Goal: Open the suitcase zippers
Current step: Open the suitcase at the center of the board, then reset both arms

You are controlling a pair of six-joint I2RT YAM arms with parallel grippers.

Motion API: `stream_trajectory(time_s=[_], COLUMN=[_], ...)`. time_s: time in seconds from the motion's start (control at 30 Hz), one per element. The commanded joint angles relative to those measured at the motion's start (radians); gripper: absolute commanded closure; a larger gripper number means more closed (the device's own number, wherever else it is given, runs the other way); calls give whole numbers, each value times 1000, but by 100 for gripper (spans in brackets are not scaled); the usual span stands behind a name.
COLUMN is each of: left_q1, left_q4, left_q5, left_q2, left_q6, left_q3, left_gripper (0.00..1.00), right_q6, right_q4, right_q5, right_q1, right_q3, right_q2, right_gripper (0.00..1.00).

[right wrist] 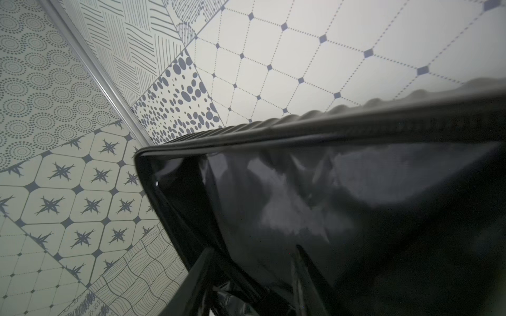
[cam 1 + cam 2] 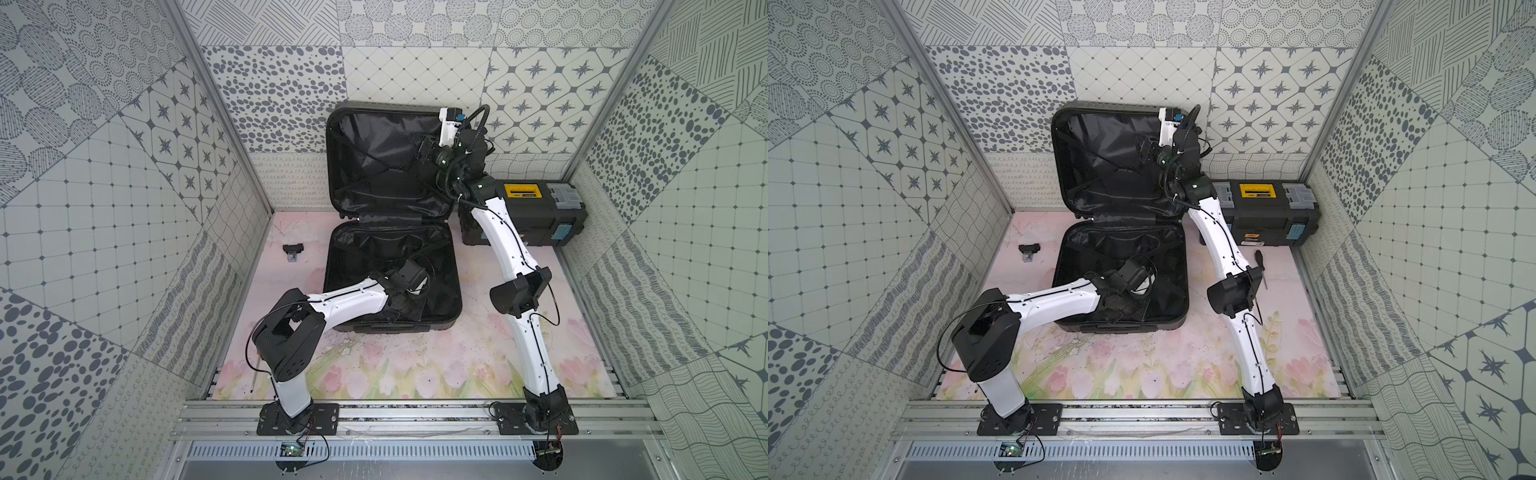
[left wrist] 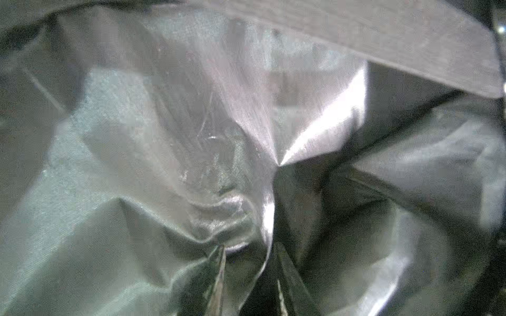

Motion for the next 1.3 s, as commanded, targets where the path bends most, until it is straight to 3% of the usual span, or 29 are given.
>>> stream_trajectory(time_s=[0.0, 0.17, 0.27, 0.3, 0.33, 0.37, 0.5, 0.53, 0.57, 0.6, 0.63, 0.7, 0.77, 0.83, 0.9, 0.93, 1.03, 1.07, 1.17, 1.2, 1.27], left_q1=[1, 31, 48, 51, 51, 52, 59, 65, 71, 82, 102, 168, 239, 286, 315, 345, 473, 514, 636, 676, 791], left_q4=[-132, -119, -107, -109, -113, -115, -153, -161, -154, -140, -119, -74, 15, 120, 289, 401, 705, 772, 863, 891, 899], left_q5=[-72, -80, -81, -86, -96, -102, -83, -92, -109, -114, -119, -144, -237, -407, -618, -664, -662, -670, -544, -557, -443], left_q2=[21, 27, 1, -18, -36, -65, -171, -208, -251, -287, -336, -426, -540, -658, -775, -831, -916, -905, -816, -793, -758], left_q6=[26, 37, 43, 49, 60, 80, 158, 171, 187, 208, 227, 223, 207, 210, 260, 320, 459, 482, 589, 533, 420], left_q3=[-5, 18, 40, 53, 67, 84, 162, 178, 178, 173, 157, 111, 22, -92, -245, -331, -551, -607, -726, -754, -808], left_gripper=[70, 70, 70, 68, 66, 64, 57, 51, 32, 2, 1, 1, 1, 1, 1, 1, 1, 1, 1, 1, 1], right_q6=[-65, -105, -200, -220, -227, -233, -264, -278, -282, -280, -277, -263, -255, -259, -327, -355, -365, -353, -375, -361, -319], right_q4=[0, -90, -173, -193, -203, -212, -150, -97, -35, 20, 76, 175, 292, 408, 501, 506, 410, 407, 526, 556, 568], right_q5=[-58, -111, -40, -14, 1, 12, 66, 88, 117, 137, 165, 224, 325, 448, 560, 640, 756, 783, 749, 740, 658], right_q1=[10, 21, 51, 58, 60, 60, 75, 82, 85, 86, 87, 86, 87, 86, 83, 77, -3, -39, -159, -195, -290], right_q3=[11, -51, -132, -174, -213, -255, -547, -663, -783, -879, -984, -1177, -1407, -1629, -1824, -1887, -1972, -2009, -2169, -2214, -2267], right_q2=[-38, -125, -212, -248, -280, -320, -521, -584, -668, -733, -821, -960, -1103, -1228, -1332, -1364, -1397, -1407, -1440, -1449, -1455], right_gripper=[51, 49, 46, 40, 5, 1, 1, 1, 1, 1, 1, 1, 1, 1, 1, 1, 1, 1, 1, 1, 1])
